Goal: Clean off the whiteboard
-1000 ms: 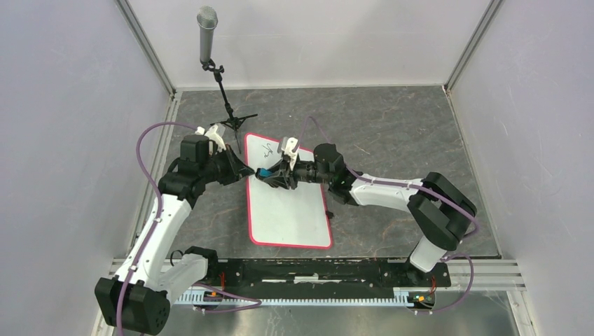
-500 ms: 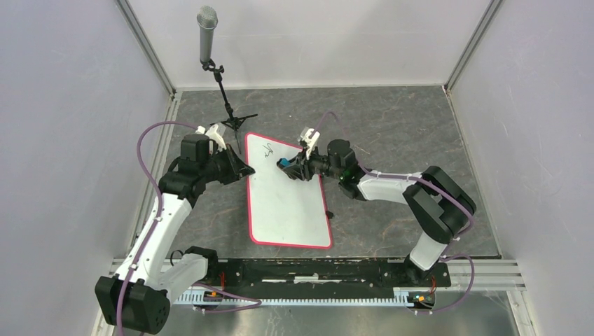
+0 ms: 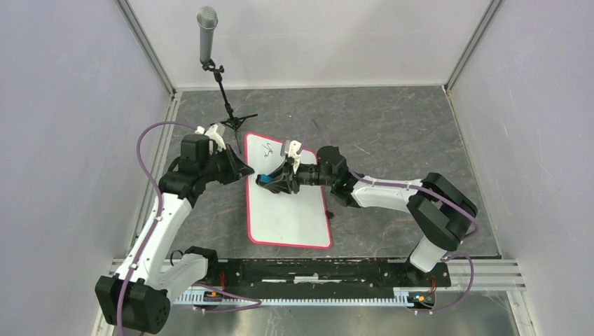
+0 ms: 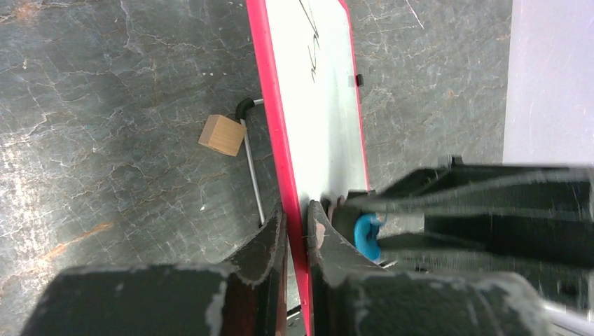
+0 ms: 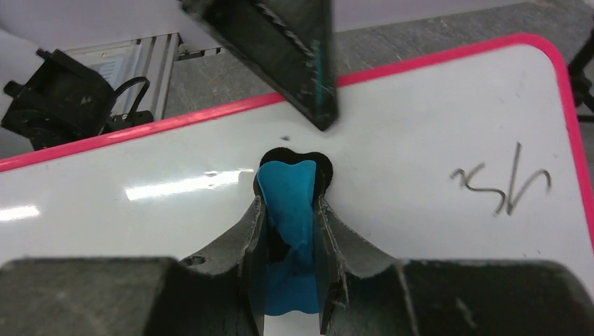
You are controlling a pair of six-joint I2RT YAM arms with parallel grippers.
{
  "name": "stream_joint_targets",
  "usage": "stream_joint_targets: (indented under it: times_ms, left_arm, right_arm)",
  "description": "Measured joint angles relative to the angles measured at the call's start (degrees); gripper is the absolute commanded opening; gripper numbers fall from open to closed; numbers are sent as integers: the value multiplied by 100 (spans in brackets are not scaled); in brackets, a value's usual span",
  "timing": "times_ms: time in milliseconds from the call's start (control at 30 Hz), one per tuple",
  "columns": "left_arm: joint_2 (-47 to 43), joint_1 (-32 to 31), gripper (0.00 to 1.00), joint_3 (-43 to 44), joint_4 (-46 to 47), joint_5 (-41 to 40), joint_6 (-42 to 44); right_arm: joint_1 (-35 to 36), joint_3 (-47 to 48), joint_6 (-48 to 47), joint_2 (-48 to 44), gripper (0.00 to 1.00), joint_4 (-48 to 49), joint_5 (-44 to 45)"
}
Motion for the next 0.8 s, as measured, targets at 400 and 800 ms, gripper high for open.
stream_joint_targets:
  times_ms: [400,800]
  left_arm:
    - [28,-39,2,0,70,15,114]
    - [42,-35,2,74,-111,-184,286]
  right_arm:
    - [-1561,-634,2492,769,22,898,179]
    - [-487,2291,2094,1460,22,-1010,927]
